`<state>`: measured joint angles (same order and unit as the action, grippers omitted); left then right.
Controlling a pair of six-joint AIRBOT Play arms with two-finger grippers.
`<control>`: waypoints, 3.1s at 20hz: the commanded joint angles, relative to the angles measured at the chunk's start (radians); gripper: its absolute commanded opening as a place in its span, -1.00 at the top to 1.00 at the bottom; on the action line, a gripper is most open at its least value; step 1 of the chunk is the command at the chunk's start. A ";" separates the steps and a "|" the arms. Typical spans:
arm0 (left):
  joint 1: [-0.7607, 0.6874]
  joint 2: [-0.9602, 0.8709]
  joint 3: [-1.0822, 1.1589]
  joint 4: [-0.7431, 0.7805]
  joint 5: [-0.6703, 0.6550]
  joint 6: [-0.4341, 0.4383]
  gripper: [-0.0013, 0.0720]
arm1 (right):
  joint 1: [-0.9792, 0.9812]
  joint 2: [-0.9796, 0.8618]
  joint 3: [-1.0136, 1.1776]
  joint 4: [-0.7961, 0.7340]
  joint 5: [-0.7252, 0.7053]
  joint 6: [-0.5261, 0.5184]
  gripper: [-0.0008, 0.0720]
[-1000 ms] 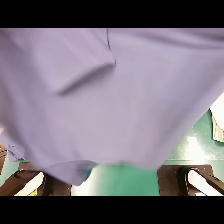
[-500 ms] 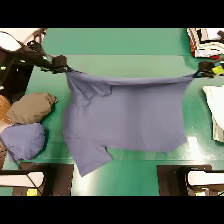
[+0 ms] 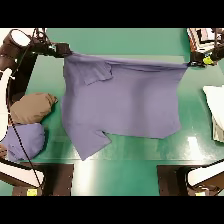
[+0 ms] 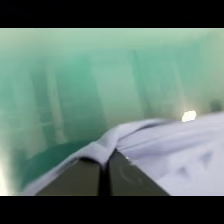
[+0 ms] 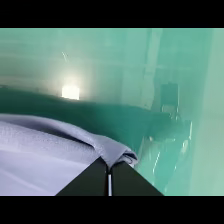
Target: Fold the shirts.
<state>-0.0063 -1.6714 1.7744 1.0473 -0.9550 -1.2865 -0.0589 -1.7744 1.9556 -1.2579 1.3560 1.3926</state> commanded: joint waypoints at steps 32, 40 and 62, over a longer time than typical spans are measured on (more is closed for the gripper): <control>0.001 0.657 -1.057 0.286 -0.307 -0.264 -0.47 | -0.077 0.627 -0.952 0.010 -0.114 0.020 -0.14; 0.001 0.749 -1.310 0.038 -0.139 -0.257 -0.47 | 0.009 0.651 -0.952 0.010 -0.127 0.020 -0.14; 0.001 0.758 -1.228 -0.080 -0.059 -0.179 0.90 | -0.111 0.706 -1.416 0.223 -0.136 -0.006 -0.16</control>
<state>-0.0063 -0.9138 0.5373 0.9695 -1.0168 -1.4712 -0.1967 -1.0599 0.6163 -1.1255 1.3098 1.3964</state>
